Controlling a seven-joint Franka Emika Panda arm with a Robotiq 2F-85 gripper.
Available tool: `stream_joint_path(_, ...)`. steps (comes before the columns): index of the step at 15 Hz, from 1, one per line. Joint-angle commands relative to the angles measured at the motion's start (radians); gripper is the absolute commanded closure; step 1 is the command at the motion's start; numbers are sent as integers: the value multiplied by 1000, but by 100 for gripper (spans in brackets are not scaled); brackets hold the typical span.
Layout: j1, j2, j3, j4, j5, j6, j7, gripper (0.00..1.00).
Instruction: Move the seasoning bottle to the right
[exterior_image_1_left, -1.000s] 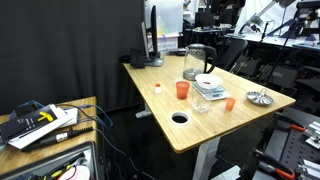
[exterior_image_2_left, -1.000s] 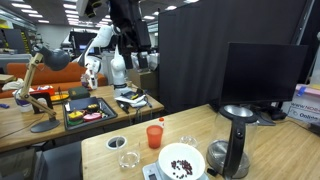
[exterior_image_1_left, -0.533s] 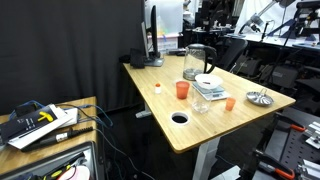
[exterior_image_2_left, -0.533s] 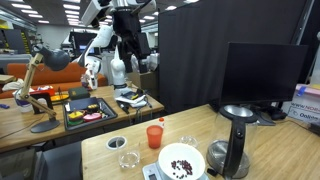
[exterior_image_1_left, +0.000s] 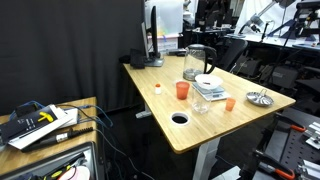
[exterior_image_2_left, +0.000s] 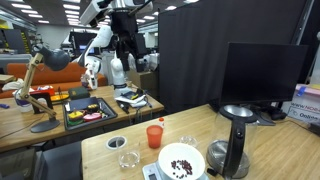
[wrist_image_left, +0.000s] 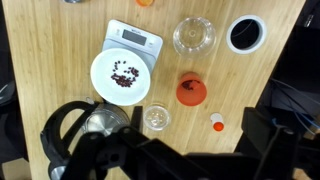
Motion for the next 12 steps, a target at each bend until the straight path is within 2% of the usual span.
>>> stream_joint_path(1,40,100,34,88,7,67,-13,0)
stream_joint_path(4,80,236,64,189,-8,138,-1,0)
stream_joint_path(7,107,370,60,288,-1,177,-19,0)
stream_joint_path(8,113,415,51,321,-48,185,1,0)
stream_joint_path(9,117,358,50,257,-13,191,1,0)
stream_joint_path(12,121,388,45,277,-16,191,1,0)
